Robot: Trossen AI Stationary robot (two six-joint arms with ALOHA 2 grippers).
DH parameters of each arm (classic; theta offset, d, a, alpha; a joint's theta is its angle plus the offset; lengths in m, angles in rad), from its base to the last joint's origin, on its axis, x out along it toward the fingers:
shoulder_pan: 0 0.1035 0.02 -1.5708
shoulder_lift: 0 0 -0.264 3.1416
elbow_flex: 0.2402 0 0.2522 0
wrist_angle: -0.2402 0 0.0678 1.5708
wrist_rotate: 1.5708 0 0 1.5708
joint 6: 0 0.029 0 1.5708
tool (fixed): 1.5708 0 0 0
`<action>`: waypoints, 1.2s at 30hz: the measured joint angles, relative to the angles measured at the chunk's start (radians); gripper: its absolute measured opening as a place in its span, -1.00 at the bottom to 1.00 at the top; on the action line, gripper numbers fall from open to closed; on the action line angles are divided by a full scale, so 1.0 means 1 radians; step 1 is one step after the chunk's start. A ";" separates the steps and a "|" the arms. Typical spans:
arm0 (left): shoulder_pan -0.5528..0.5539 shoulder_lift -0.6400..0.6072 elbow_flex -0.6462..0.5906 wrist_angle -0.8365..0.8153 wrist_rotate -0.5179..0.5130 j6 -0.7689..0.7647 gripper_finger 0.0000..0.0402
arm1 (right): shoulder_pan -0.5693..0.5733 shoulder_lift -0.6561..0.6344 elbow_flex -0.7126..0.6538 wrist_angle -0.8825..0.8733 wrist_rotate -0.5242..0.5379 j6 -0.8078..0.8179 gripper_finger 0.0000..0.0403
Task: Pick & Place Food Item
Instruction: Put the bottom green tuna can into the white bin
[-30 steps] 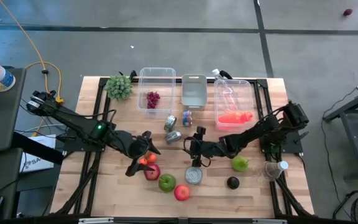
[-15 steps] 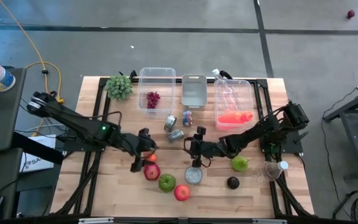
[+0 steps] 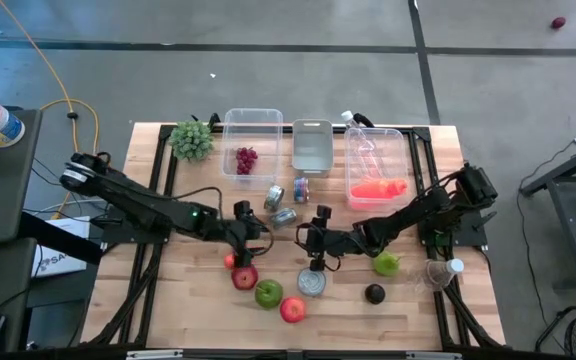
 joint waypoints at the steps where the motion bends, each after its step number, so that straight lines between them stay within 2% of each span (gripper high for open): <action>1: 0.006 0.019 0.000 0.012 0.000 0.000 0.65 | 0.000 0.000 0.000 -0.002 0.000 0.001 -0.01; 8: 0.071 0.074 0.000 0.115 0.002 -0.008 0.65 | 0.000 0.000 0.000 -0.003 -0.004 0.007 -0.04; 21: 0.130 0.082 0.000 0.153 0.001 -0.001 0.65 | 0.000 0.000 0.000 -0.016 -0.008 0.008 -0.05; 25: 0.136 0.122 0.001 0.162 0.001 -0.041 0.65 | -0.001 0.000 0.000 -0.019 -0.036 0.011 -0.05; 36: 0.190 0.263 0.000 0.248 0.044 0.042 0.65 | -0.001 0.000 0.000 -0.009 -0.061 0.012 -0.05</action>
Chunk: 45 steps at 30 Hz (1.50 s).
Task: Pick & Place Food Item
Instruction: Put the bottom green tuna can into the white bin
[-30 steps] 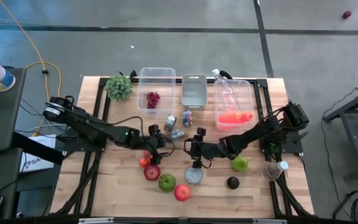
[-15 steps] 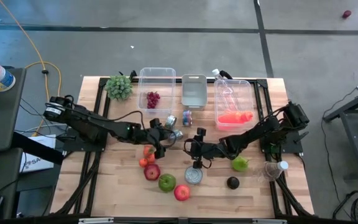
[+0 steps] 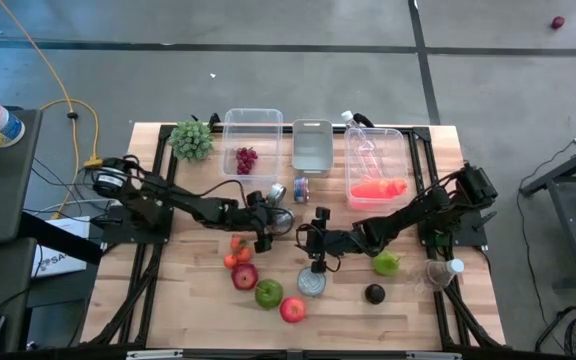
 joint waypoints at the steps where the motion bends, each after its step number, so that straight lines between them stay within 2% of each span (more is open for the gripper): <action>1: 0.006 0.007 0.000 0.001 0.019 0.016 0.65 | 0.000 0.000 0.000 0.001 0.000 0.000 -0.05; 4: 0.019 0.009 0.000 -0.001 0.117 0.037 0.62 | 0.000 0.000 0.000 0.003 0.000 0.000 -0.05; 6: 0.025 0.008 0.000 0.000 0.143 0.038 0.58 | 0.000 0.000 0.000 0.004 0.000 0.000 -0.05; 11: 0.022 0.005 0.000 0.015 0.140 0.089 0.38 | 0.000 0.000 0.000 0.005 0.000 0.000 -0.05; 22: 0.022 0.004 0.000 0.076 0.101 0.118 -0.31 | 0.000 0.000 0.000 0.004 0.000 0.000 -0.05; 31: -0.029 -0.006 0.001 0.088 0.084 0.161 -0.31 | 0.001 0.000 0.000 0.003 0.007 0.000 -0.05; 33: -0.048 -0.023 0.001 0.090 0.084 0.165 -0.30 | 0.015 -0.002 0.000 0.001 0.070 -0.001 -0.05; 37: -0.081 -0.072 0.002 0.090 0.084 0.166 -0.28 | 0.073 -0.036 0.000 -0.010 0.299 -0.054 -0.05; 39: -0.096 -0.092 0.002 0.093 0.084 0.166 -0.28 | 0.100 -0.056 0.000 -0.017 0.340 -0.085 -0.05; 45: -0.122 -0.108 0.003 0.093 0.080 0.169 -0.27 | 0.133 -0.096 0.000 -0.008 0.248 -0.017 -0.02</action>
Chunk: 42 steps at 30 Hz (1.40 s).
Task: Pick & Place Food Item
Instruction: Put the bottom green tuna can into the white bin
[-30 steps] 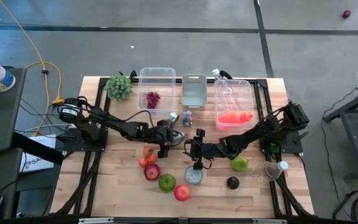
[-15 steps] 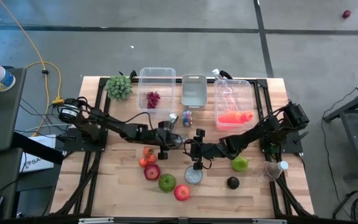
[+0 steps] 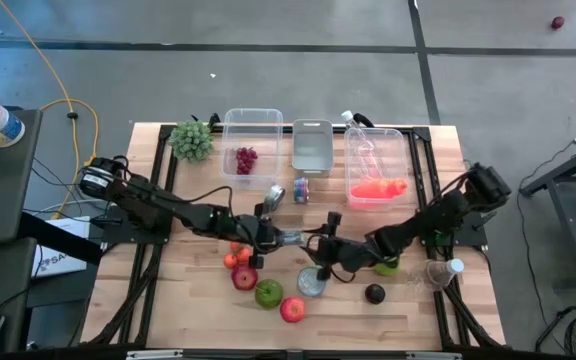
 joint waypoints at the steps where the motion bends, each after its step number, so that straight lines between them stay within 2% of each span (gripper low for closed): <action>1: -0.001 0.000 0.000 0.000 0.000 0.000 -0.27 | -0.002 -0.002 0.000 0.005 -0.022 0.009 0.01; 14: -0.001 0.000 0.000 0.028 0.027 0.030 -0.26 | -0.058 0.004 0.000 -0.002 -0.063 0.035 0.60; 16: -0.007 0.000 0.000 0.044 0.032 0.034 -0.26 | -0.073 0.004 0.000 -0.004 -0.094 0.059 0.64; 20: -0.019 0.000 0.000 0.072 0.034 0.064 -0.26 | -0.104 0.012 0.000 -0.006 -0.229 0.092 0.66; 23: -0.022 0.000 0.000 0.075 0.034 0.067 -0.26 | -0.119 0.012 0.000 -0.001 -0.271 0.094 0.61; 28: -0.021 0.000 0.000 0.077 0.030 0.067 -0.26 | -0.123 0.012 0.000 -0.002 -0.263 0.114 0.41; 32: -0.021 0.000 0.000 0.081 0.028 0.071 -0.26 | -0.123 0.012 0.000 -0.002 -0.275 0.112 0.09; 36: -0.020 0.001 0.000 0.085 0.029 0.061 -0.26 | -0.122 0.012 0.000 -0.007 -0.286 0.084 -0.35; 42: -0.021 0.001 0.000 0.087 0.026 0.051 -0.26 | -0.123 0.012 0.000 -0.011 -0.309 0.061 -0.39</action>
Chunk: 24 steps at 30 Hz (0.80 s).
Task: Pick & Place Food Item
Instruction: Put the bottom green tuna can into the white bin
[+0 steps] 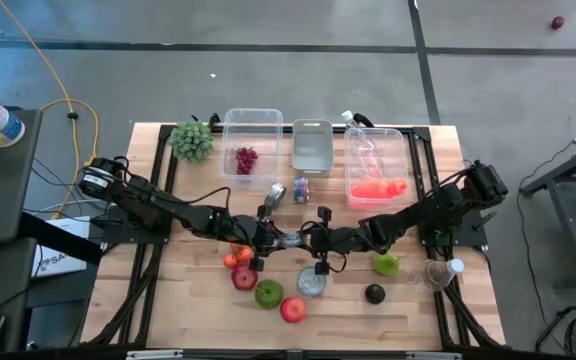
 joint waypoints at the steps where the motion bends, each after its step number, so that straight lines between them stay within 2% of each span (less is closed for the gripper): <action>1: 0.000 0.000 0.000 0.001 0.000 0.000 -0.26 | 0.000 0.000 0.000 -0.003 0.000 0.000 -0.39; 11: 0.012 0.001 0.000 0.000 0.032 0.012 -0.24 | 0.003 0.000 0.000 -0.023 -0.004 0.008 -0.39; 15: 0.021 0.001 0.000 0.005 0.056 -0.006 -0.11 | 0.003 0.000 0.001 -0.033 -0.023 0.007 -0.39; 24: 0.016 0.000 0.002 0.008 0.037 -0.049 0.22 | 0.005 0.002 -0.001 -0.080 -0.021 0.006 -0.39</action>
